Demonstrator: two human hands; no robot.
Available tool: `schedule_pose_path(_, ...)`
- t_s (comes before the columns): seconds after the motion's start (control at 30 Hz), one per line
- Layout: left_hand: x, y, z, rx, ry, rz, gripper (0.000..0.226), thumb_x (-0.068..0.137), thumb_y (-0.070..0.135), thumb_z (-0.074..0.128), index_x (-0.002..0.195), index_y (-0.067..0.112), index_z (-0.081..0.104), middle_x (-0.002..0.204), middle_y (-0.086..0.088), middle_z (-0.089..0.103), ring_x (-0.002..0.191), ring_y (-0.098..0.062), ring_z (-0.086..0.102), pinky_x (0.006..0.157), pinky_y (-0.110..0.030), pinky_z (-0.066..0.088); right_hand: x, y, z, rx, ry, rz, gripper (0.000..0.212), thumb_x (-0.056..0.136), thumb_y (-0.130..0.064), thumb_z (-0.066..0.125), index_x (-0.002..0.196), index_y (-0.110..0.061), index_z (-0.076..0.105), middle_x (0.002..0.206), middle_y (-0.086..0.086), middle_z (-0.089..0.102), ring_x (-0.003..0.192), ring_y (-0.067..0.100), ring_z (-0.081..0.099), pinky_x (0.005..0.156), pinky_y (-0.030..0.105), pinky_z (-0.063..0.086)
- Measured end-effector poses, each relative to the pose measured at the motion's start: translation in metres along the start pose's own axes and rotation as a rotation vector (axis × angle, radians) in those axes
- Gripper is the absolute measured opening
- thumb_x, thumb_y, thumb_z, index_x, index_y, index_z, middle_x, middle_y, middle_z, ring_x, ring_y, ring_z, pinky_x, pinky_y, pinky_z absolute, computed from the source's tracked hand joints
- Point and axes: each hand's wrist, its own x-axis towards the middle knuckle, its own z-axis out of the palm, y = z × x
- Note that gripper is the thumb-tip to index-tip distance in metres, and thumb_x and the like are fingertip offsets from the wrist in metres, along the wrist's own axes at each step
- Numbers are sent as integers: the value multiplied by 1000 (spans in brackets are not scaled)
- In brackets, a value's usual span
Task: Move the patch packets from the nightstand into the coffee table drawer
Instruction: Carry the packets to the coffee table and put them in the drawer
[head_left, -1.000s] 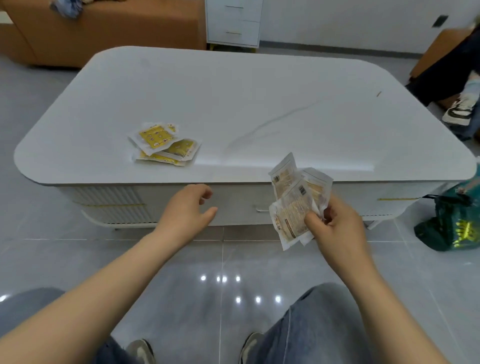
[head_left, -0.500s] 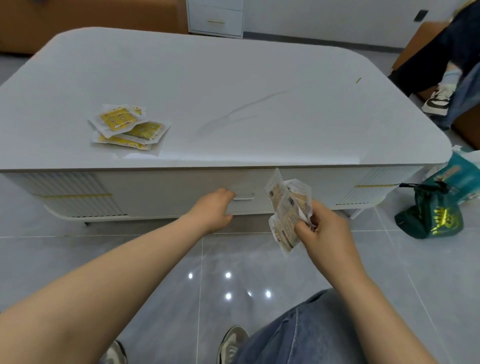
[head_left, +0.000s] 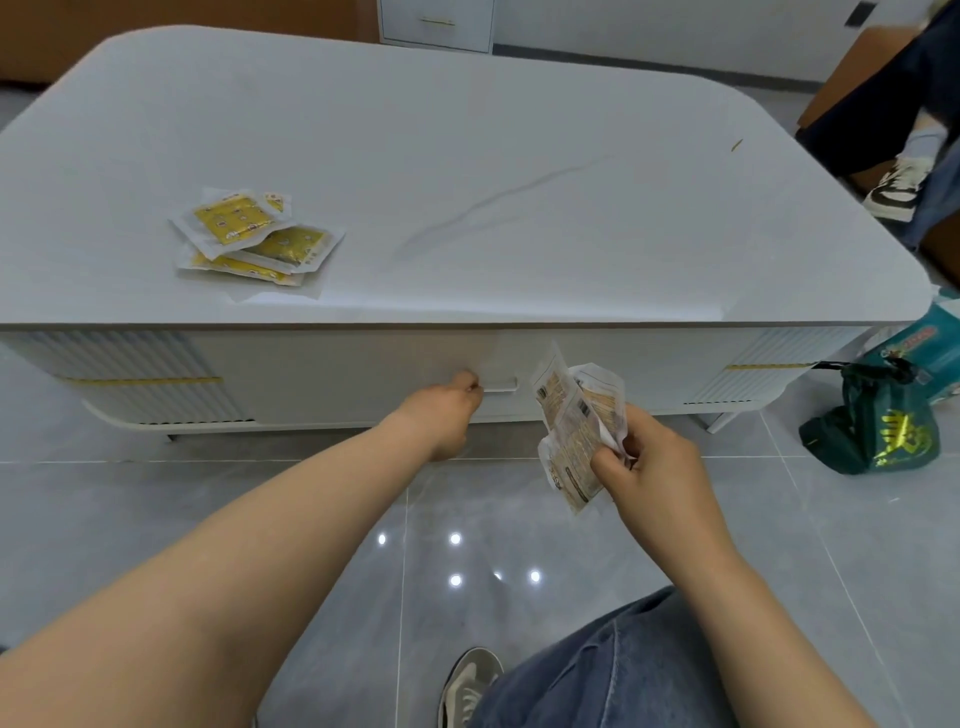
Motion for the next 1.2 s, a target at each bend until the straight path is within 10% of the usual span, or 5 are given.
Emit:
schedule_pose_path(0.47,4,5,2,-3,-37,-29,54,89,6,45,141,9,34,149,-3,28,120,-30,51,95,-41,48,-5,-15,5,-1,2,-27,42,87,-10,54,90,-52,54,88,-10,68,87,15,65,72,43,58)
schedule_pose_path(0.87,-51,18,20,-157,-144,71,71,91,17,50,151,17,13,158,6,6,137,-23,34,107,-37,39,-17,-36,3,3,-6,-86,32,91,-14,55,110,-38,61,86,-26,62,83,-8,62,63,24,58)
schedule_pose_path(1.2,-122,-20,-40,-163,388,135,29,87,24,57,115,17,60,110,-1,58,102,-21,56,86,-32,45,-31,-57,-7,33,-13,-167,39,89,-11,54,105,-46,58,88,-27,64,88,-8,60,62,15,54)
